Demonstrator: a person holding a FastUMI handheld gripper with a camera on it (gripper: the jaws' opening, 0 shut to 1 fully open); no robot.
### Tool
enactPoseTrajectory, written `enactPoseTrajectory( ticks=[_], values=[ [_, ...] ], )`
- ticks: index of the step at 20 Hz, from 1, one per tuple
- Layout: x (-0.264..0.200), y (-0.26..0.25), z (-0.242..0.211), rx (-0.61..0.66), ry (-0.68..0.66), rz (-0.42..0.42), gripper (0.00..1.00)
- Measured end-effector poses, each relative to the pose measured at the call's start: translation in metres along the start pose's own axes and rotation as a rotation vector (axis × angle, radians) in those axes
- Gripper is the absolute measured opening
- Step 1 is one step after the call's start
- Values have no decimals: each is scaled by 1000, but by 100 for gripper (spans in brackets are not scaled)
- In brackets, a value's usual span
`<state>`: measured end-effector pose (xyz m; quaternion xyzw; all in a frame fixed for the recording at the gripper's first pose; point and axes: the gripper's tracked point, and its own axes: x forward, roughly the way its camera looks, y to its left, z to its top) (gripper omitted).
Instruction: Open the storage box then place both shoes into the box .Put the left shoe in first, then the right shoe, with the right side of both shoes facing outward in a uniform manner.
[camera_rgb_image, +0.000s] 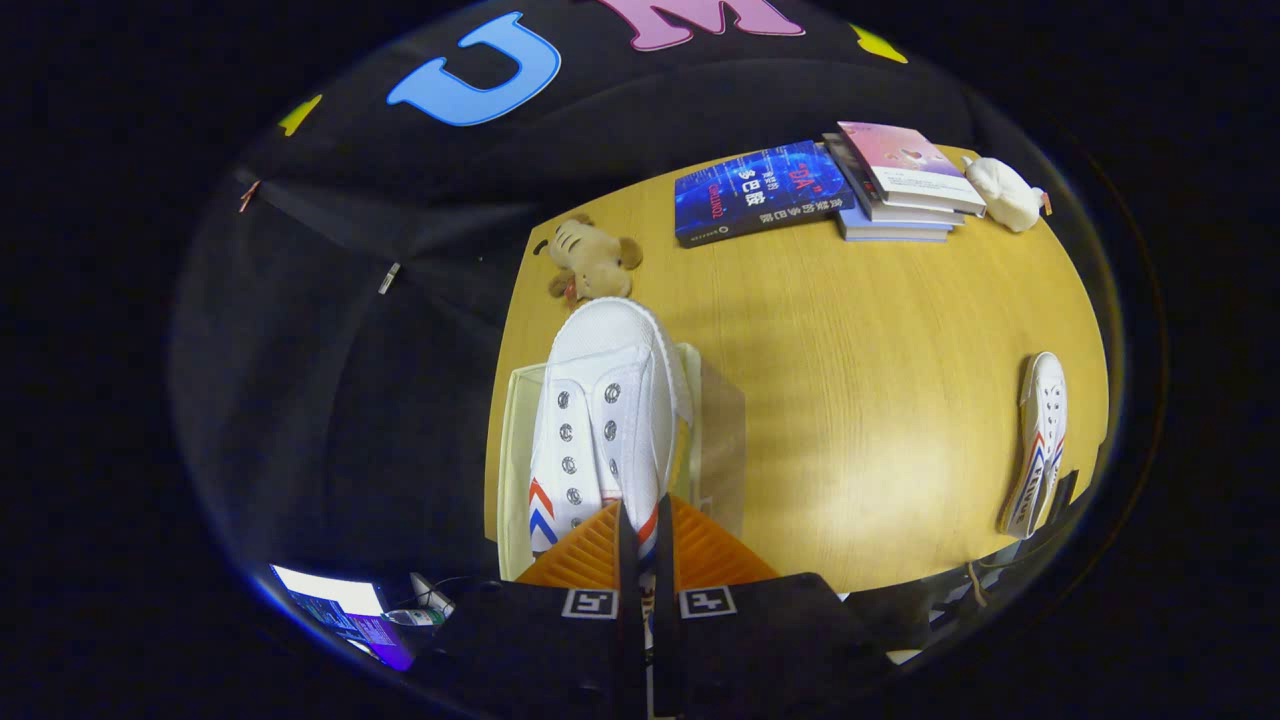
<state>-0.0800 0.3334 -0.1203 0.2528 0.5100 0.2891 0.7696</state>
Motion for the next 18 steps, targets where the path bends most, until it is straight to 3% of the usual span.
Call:
enactPoseTrajectory(
  ticks=[5, 10, 18],
  values=[
    [30, 37, -14, 23, 71, 34, 8],
    [70, 34, -28, 60, 131, 3, 8],
    [91, 40, -38, 131, 144, -1, 8]
  ],
)
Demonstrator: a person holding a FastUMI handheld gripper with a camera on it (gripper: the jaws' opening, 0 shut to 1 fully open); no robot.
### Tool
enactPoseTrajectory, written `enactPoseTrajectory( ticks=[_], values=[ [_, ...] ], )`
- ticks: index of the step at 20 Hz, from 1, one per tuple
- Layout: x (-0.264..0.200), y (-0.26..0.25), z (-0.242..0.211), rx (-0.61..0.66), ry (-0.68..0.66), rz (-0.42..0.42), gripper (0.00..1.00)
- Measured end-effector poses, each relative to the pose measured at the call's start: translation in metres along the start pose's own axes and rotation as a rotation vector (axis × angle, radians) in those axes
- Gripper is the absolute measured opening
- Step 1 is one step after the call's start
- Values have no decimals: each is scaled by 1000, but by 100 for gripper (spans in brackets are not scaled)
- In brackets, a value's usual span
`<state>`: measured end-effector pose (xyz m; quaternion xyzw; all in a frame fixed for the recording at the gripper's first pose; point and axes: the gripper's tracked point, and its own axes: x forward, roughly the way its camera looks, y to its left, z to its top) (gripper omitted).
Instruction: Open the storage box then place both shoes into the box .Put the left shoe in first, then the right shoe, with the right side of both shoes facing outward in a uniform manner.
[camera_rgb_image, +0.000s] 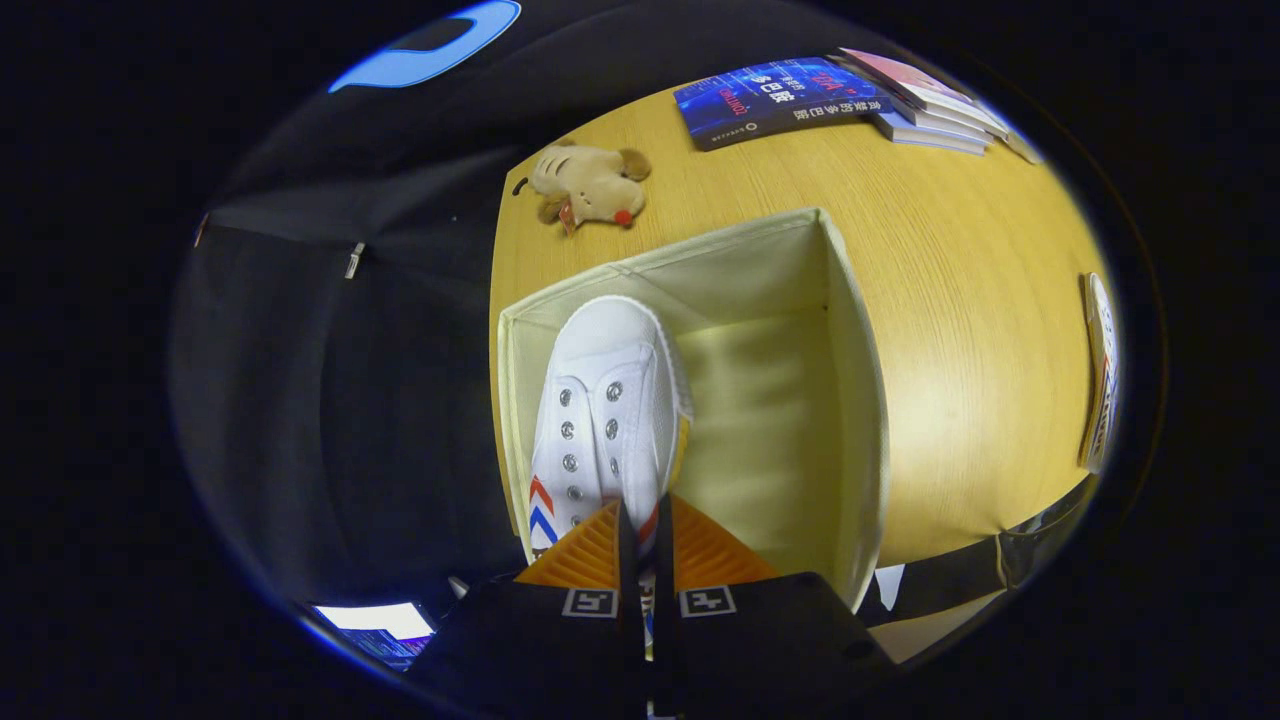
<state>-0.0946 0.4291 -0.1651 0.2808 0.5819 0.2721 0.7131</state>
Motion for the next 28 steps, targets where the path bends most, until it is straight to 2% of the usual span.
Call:
enactPoseTrajectory(
  ticks=[2, 4, 7, 9, 13, 17, 22, 28],
  values=[
    [3, 2, -3, -10, -4, 6, 8],
    [9, 16, 1, -8, -28, 84, 17],
    [6, 15, -4, -56, -14, 104, 100],
    [-3, 15, 0, -73, -45, 116, 98],
    [-37, 21, 15, -59, -111, 193, 97],
    [-92, -5, 41, -57, -221, 217, 97],
    [-157, -85, 79, -20, -346, 143, 97],
    [-208, -220, 91, 52, -401, -48, 97]
  ],
)
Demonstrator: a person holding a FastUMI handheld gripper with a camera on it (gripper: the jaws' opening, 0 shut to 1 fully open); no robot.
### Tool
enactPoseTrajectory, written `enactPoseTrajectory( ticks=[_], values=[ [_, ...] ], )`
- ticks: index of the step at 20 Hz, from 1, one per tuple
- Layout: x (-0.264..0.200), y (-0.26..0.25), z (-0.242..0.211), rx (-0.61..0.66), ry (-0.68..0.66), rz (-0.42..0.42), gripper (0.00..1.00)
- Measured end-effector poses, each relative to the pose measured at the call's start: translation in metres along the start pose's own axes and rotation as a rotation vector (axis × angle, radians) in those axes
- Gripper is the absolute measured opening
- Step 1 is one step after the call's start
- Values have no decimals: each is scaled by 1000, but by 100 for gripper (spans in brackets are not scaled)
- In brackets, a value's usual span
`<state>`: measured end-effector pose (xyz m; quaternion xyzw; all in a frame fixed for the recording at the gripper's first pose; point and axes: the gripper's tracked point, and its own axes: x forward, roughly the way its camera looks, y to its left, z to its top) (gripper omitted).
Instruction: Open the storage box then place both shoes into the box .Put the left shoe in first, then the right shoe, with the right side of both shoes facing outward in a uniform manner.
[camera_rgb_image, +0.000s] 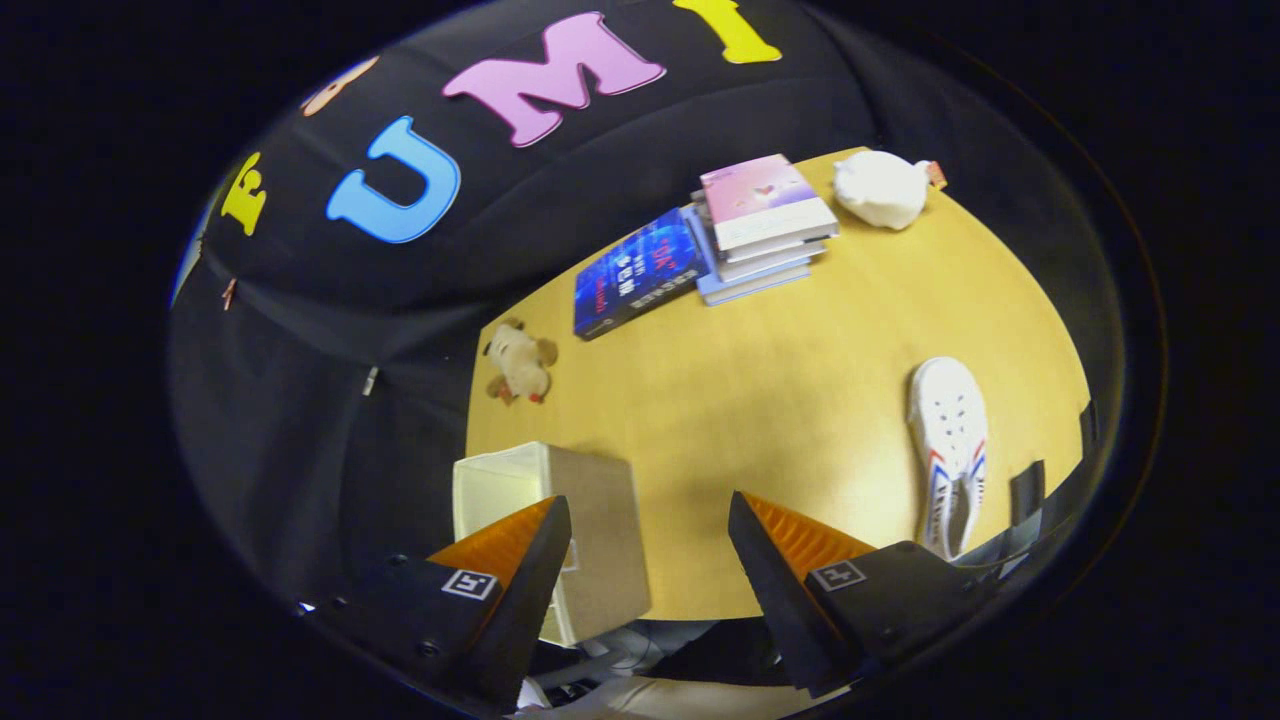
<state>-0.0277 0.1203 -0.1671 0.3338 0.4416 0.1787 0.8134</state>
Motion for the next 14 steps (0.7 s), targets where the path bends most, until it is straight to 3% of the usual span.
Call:
enactPoseTrajectory(
  ticks=[6, 12, 14],
  values=[
    [-14, -114, 3, 77, 15, -162, 97],
    [6, -215, -15, 82, 120, -295, 95],
    [16, -244, -21, 79, 157, -330, 90]
  ],
)
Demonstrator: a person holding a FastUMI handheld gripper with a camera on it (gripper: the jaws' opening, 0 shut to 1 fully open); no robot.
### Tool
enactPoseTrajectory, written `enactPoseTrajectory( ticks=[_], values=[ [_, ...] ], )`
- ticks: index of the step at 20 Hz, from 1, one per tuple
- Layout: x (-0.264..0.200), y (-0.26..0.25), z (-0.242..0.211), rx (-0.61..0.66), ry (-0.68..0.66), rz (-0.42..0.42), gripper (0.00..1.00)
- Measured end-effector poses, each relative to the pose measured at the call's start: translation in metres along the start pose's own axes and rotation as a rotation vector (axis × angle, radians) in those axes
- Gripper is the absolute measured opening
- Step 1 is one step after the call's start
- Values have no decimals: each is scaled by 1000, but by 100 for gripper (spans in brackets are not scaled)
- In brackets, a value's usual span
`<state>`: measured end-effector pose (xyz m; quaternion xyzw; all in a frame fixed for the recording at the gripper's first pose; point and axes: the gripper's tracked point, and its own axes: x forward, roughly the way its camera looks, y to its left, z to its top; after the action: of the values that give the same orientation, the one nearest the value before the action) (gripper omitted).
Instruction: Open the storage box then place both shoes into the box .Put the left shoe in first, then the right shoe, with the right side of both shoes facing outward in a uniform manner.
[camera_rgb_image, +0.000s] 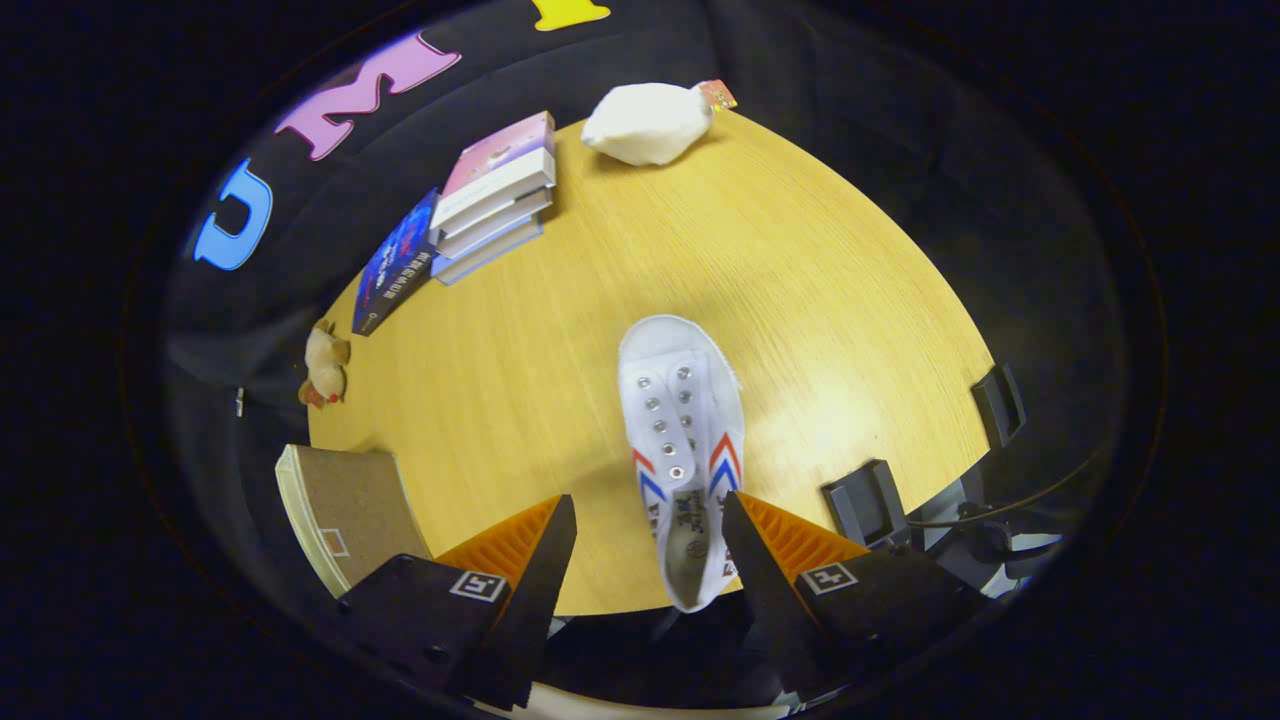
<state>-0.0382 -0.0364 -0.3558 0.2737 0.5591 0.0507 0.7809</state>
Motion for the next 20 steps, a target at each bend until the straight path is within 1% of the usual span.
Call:
enactPoseTrajectory(
  ticks=[4, 6, 9, 11, 12, 13, 14, 15, 16, 17, 20],
  values=[
    [32, -35, 8, -12, 45, -48, 85],
    [44, -39, 11, -10, 65, -37, 80],
    [58, -32, 13, -39, 95, -9, 80],
    [67, -33, 10, -73, 111, -20, 74],
    [72, -31, 7, -83, 124, -4, 72],
    [72, -34, 8, -91, 125, -13, 54],
    [61, -34, 10, -107, 134, -5, 50],
    [67, -34, 10, -101, 138, 4, 36],
    [61, -36, 15, -67, 134, 15, 29],
    [60, -33, 15, -33, 133, 28, 15],
    [45, -27, 11, -21, 116, 39, 14]
  ],
)
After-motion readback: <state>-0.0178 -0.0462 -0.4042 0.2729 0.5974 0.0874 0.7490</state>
